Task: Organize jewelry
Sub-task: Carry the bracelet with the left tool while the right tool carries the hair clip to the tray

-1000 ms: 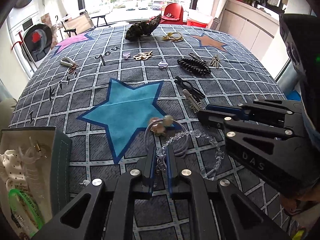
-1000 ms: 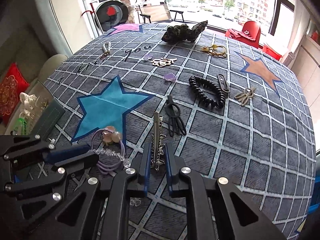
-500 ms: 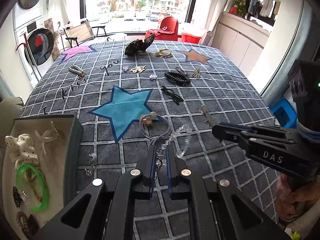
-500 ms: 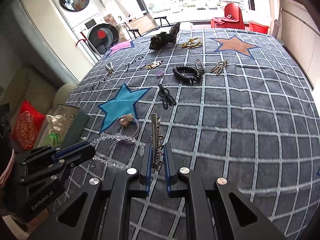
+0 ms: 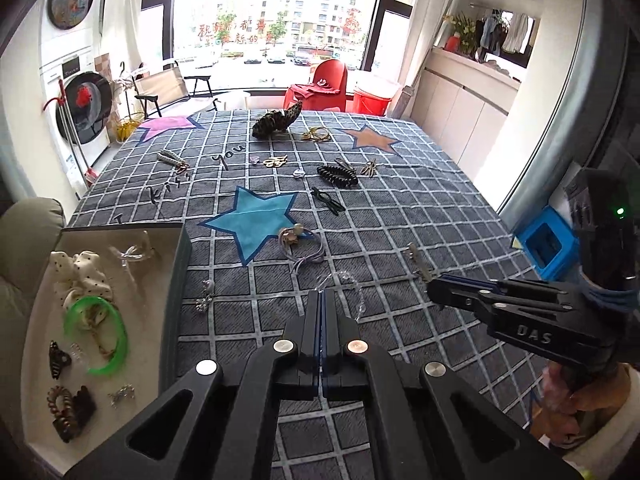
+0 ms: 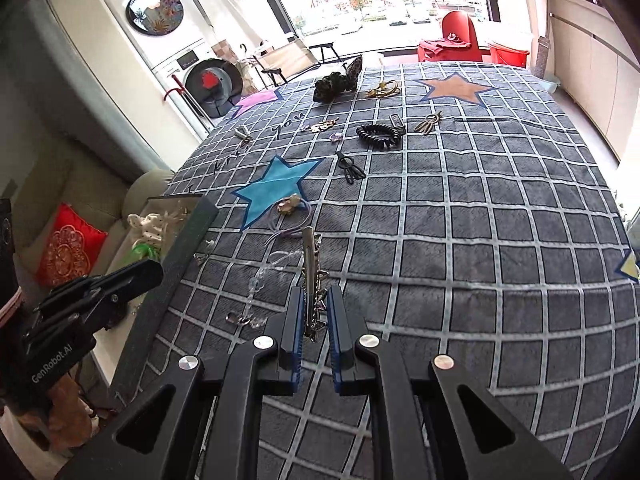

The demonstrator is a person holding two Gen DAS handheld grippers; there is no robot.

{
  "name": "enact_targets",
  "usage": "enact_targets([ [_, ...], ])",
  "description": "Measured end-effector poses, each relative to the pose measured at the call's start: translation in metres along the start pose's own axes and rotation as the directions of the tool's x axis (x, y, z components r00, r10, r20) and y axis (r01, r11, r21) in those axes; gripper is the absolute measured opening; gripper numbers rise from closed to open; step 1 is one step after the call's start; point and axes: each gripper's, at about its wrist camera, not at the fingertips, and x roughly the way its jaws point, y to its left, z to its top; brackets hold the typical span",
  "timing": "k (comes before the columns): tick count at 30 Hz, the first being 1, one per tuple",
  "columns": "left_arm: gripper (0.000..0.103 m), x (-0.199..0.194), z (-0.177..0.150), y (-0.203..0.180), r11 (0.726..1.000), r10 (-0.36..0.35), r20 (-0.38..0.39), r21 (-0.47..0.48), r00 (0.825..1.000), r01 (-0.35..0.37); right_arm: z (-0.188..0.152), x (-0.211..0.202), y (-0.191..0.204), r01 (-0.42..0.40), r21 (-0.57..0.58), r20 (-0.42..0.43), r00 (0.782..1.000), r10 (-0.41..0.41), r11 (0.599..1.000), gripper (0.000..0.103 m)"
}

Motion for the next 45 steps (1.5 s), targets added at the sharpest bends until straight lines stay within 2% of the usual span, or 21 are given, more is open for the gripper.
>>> enact_targets([
  [3, 0.001, 0.011, -0.005, -0.005, 0.997, 0.071, -0.027, 0.015, 0.997, -0.071, -0.010, -0.005, 0.000, 0.005, 0.007, -0.003, 1.000, -0.005, 1.000, 0.012],
  [5, 0.001, 0.021, -0.007, -0.008, 0.998, 0.055, -0.060, 0.009, 0.997, -0.055, -0.018, -0.009, -0.002, 0.012, 0.019, -0.006, 1.000, -0.012, 1.000, 0.012],
  [9, 0.002, 0.035, -0.010, -0.016, 0.998, 0.046, -0.064, 0.034, 0.997, -0.043, -0.030, -0.017, -0.015, 0.020, 0.057, -0.009, 1.000, -0.019, 0.998, 0.012],
  [10, 0.009, 0.039, -0.011, -0.018, 0.998, 0.044, -0.073, 0.042, 0.996, -0.041, -0.032, -0.019, -0.017, 0.022, 0.061, -0.007, 1.000, -0.022, 0.998, 0.012],
  [11, 0.060, 0.044, -0.010, -0.020, 0.998, 0.042, -0.088, 0.049, 0.995, -0.038, -0.034, -0.022, -0.022, 0.023, 0.071, -0.004, 1.000, -0.022, 0.997, 0.012],
  [12, 0.101, 0.049, -0.010, -0.022, 0.998, 0.051, -0.095, 0.049, 0.994, -0.046, -0.035, -0.023, -0.024, 0.024, 0.077, -0.003, 1.000, -0.024, 0.997, 0.012],
  [14, 0.101, 0.051, -0.008, -0.025, 0.994, 0.089, -0.055, 0.066, 0.994, -0.086, -0.037, -0.026, -0.030, 0.024, 0.094, 0.002, 1.000, -0.025, 0.995, 0.012],
  [18, 0.101, 0.069, 0.000, -0.031, 0.985, 0.139, -0.066, 0.111, 0.988, -0.131, -0.040, -0.027, -0.039, 0.024, 0.115, 0.004, 1.000, -0.025, 0.993, 0.012],
  [22, 0.100, 0.102, -0.002, -0.032, 0.984, 0.137, -0.149, 0.133, 0.979, -0.117, -0.042, -0.027, -0.046, 0.026, 0.138, 0.007, 1.000, -0.027, 0.990, 0.012],
  [24, 0.091, 0.112, -0.002, -0.032, 0.985, 0.131, -0.176, 0.135, 0.976, -0.108, -0.044, -0.028, -0.049, 0.029, 0.145, 0.006, 1.000, -0.030, 0.989, 0.012],
  [25, 0.090, 0.116, -0.003, -0.031, 0.986, 0.128, -0.192, 0.135, 0.973, -0.103, -0.045, -0.028, -0.050, 0.030, 0.147, 0.006, 0.999, -0.031, 0.989, 0.012],
  [28, 0.088, 0.118, -0.006, -0.032, 0.990, 0.104, -0.194, 0.118, 0.976, -0.082, -0.046, -0.029, -0.052, 0.037, 0.153, 0.002, 0.999, -0.038, 0.988, 0.012],
  [31, 0.060, 0.114, -0.010, -0.038, 0.990, 0.076, -0.184, 0.130, 0.980, -0.052, -0.046, -0.028, -0.053, 0.043, 0.160, 0.000, 0.999, -0.043, 0.986, 0.012],
  [33, 0.022, 0.112, -0.010, -0.044, 0.988, 0.071, -0.182, 0.149, 0.981, -0.044, -0.046, -0.027, -0.053, 0.044, 0.163, -0.003, 0.999, -0.044, 0.986, 0.012],
  [35, 0.010, 0.110, -0.012, -0.048, 0.988, 0.059, -0.189, 0.152, 0.980, -0.031, -0.047, -0.027, -0.051, 0.046, 0.163, -0.005, 0.999, -0.046, 0.986, 0.012],
  [45, 0.006, 0.077, -0.009, -0.046, 0.991, 0.029, -0.127, 0.132, 0.991, -0.012, -0.044, -0.030, -0.038, 0.045, 0.143, 0.004, 0.999, -0.047, 0.989, 0.012],
])
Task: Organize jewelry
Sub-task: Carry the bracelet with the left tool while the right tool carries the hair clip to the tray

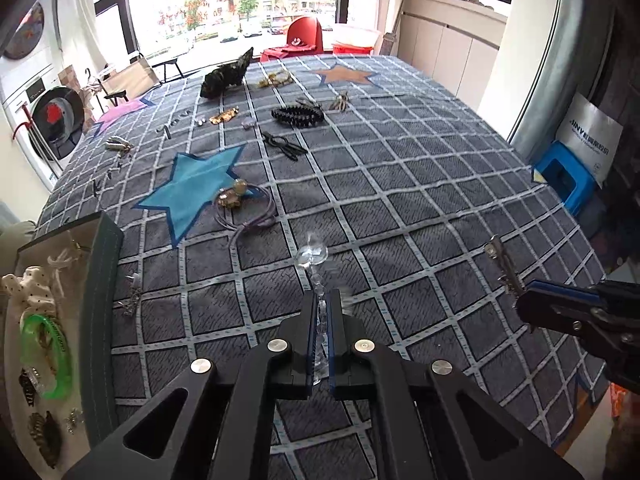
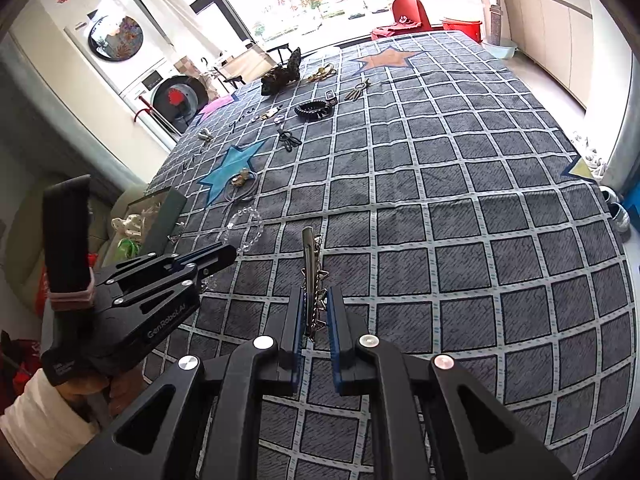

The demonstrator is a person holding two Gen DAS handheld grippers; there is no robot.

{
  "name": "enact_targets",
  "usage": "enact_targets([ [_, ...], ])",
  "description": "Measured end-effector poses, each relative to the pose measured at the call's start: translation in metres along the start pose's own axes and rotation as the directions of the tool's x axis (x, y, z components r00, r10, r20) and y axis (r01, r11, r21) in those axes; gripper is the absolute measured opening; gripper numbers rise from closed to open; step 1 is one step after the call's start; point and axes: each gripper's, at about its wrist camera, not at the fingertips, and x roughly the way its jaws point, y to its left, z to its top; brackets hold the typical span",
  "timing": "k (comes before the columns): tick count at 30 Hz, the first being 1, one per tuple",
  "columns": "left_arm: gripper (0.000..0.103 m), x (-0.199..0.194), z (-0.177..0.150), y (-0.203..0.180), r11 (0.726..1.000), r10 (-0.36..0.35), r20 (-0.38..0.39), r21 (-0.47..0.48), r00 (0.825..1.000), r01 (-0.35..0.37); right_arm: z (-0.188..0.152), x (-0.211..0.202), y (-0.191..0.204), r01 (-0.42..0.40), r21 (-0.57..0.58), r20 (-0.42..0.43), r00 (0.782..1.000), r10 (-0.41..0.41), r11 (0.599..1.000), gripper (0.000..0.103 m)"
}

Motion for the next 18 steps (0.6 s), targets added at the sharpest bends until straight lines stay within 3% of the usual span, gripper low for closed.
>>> enact_targets([
  [10, 0.006, -0.058, -0.006, 0.028, 0.999, -0.001, 0.111, -0.053, 0.994, 0.007, 0.005, -0.006, 0.032, -0.030, -0.049, 0.011, 0.999, 0.030, 0.998, 0.012],
  [18, 0.006, -0.102, -0.028, 0.079, 0.988, 0.062, 0.166, -0.150, 0.984, -0.037, 0.007, 0.001, 0.079, -0.073, -0.127, -0.008, 0.997, 0.073, 0.989, 0.012],
])
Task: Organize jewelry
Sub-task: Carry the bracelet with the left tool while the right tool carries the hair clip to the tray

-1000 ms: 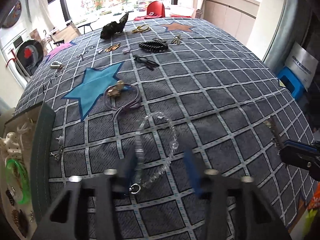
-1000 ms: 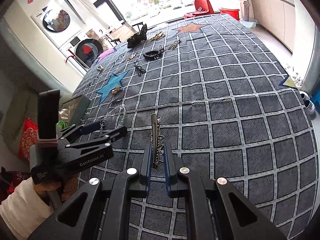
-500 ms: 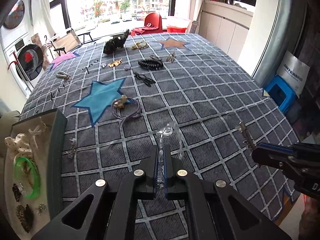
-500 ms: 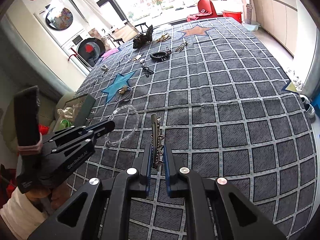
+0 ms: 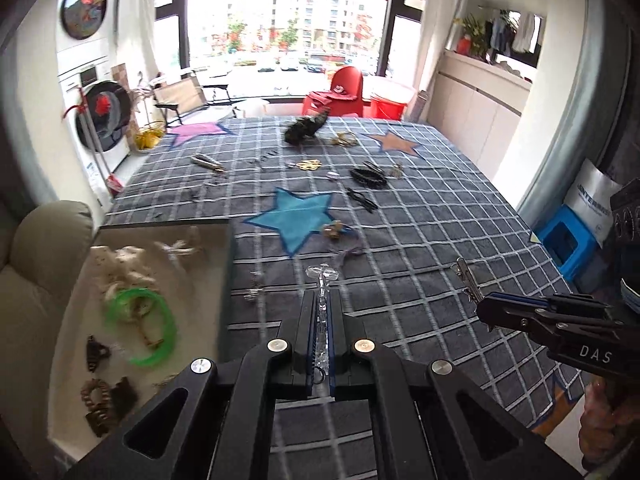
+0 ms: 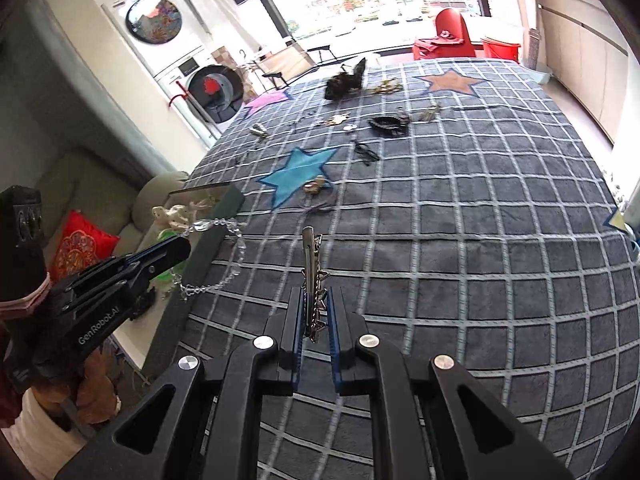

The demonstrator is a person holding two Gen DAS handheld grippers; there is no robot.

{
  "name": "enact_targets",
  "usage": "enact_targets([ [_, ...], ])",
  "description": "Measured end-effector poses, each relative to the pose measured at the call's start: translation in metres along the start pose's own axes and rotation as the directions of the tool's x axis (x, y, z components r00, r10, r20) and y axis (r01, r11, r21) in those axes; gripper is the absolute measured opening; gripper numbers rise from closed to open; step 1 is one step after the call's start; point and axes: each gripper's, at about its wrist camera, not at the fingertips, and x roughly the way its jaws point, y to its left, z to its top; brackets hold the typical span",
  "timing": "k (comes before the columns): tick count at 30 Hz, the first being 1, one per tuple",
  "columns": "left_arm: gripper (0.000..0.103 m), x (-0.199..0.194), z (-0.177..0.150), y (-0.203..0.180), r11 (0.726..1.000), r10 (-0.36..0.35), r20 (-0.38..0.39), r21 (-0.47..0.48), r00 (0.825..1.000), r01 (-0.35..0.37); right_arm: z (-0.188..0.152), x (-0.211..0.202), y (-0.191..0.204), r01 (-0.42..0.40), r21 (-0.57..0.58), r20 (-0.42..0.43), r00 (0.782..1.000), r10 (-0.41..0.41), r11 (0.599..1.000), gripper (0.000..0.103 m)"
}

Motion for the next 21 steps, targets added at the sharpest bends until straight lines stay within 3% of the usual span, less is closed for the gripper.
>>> enact_targets([
  [7, 0.006, -0.029, -0.021, 0.064, 0.991, 0.100, 0.021, -0.089, 0.995, -0.098, 0.009, 0.033, 0.064, -0.085, -0.101, -0.054, 0.995, 0.080, 0.991, 0.012],
  [15, 0.006, -0.016, -0.065, 0.123, 0.962, 0.202, -0.088, -0.170, 0.975, -0.215, 0.006, 0.089, 0.151, -0.188, -0.221, -0.174, 0.973, 0.151, 0.957, 0.012],
  [21, 0.006, -0.003, -0.089, 0.141, 0.946, 0.234, -0.146, -0.195, 0.961, -0.260, -0.003, 0.130, 0.190, -0.189, -0.273, -0.260, 0.959, 0.116, 0.943, 0.012],
])
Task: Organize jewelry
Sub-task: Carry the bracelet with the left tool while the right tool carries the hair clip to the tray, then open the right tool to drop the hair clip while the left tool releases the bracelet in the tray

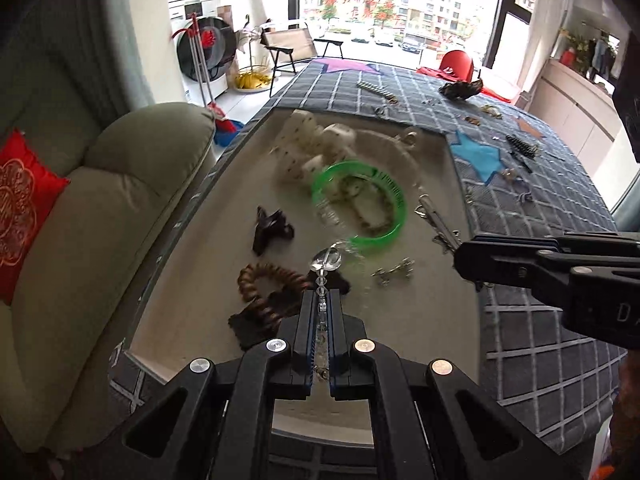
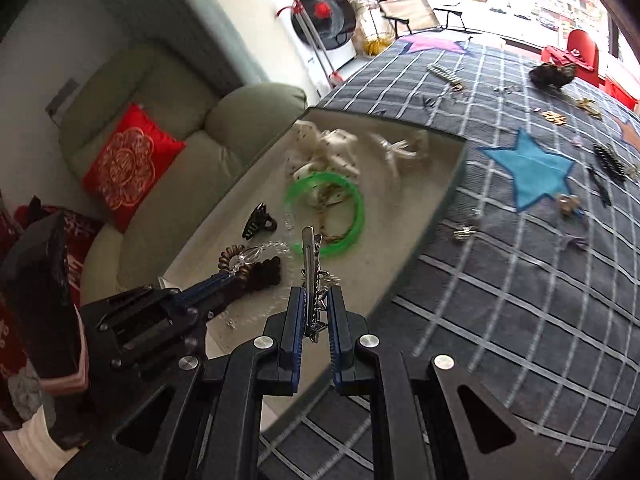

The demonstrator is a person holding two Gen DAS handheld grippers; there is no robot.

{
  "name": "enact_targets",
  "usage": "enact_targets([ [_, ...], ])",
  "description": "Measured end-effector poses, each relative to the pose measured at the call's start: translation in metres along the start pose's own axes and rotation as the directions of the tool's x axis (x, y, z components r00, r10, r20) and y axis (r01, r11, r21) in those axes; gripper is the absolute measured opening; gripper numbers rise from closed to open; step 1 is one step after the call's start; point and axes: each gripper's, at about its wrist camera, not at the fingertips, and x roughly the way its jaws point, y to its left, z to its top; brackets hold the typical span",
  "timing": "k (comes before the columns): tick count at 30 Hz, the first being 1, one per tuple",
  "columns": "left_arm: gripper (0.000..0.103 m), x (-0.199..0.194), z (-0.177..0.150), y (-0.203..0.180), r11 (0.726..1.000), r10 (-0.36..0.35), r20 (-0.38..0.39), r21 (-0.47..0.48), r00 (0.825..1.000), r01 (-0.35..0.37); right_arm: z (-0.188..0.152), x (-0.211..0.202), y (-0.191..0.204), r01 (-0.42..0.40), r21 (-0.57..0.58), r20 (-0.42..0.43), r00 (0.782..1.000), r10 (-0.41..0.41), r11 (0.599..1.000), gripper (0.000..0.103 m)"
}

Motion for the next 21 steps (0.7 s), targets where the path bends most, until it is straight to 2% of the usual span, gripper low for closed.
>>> enact_targets([
  [8, 0.006, 0.005, -0.007, 0.008, 1.000, 0.019, -0.022, -0.020, 1.000, -0.019, 0.004, 0.039, 0.004, 0.035, 0.006, -0.102, 0.994, -0.035, 0.999, 0.013],
  [11, 0.006, 0.004, -0.007, 0.010, 0.999, 0.032, -0.032, -0.037, 0.999, -0.033, 0.004, 0.040, 0.003, 0.042, 0.018, -0.103, 0.994, -0.040, 0.999, 0.013],
  [16, 0.006, 0.000, -0.007, 0.013, 0.997, 0.045, -0.020, -0.057, 0.999, -0.046, 0.005, 0.018, 0.002, 0.030, 0.041, -0.045, 0.999, -0.028, 0.999, 0.013],
  [21, 0.007, -0.011, -0.006, 0.014, 0.996, 0.050, 0.012, -0.076, 0.999, -0.049, 0.003, -0.009, -0.001, 0.060, 0.069, 0.025, 0.998, -0.061, 0.996, 0.018],
])
